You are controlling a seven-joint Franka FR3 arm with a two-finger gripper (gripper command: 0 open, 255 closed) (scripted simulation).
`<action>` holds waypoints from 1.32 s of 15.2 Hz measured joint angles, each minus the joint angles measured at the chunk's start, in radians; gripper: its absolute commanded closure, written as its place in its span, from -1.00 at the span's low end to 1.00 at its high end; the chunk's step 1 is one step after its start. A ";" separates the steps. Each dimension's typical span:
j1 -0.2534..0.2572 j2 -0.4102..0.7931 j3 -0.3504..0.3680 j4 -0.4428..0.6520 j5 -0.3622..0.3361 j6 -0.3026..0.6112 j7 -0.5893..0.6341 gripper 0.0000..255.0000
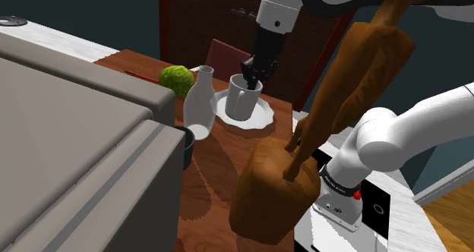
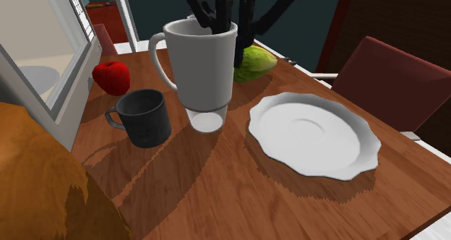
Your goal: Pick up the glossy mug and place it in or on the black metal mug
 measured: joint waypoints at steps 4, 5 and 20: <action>0.007 0.087 0.054 0.106 0.000 -0.010 0.069 1.00; 0.008 0.118 0.072 0.135 -0.002 -0.006 0.091 1.00; 0.050 0.518 0.263 0.503 -0.138 0.027 0.387 1.00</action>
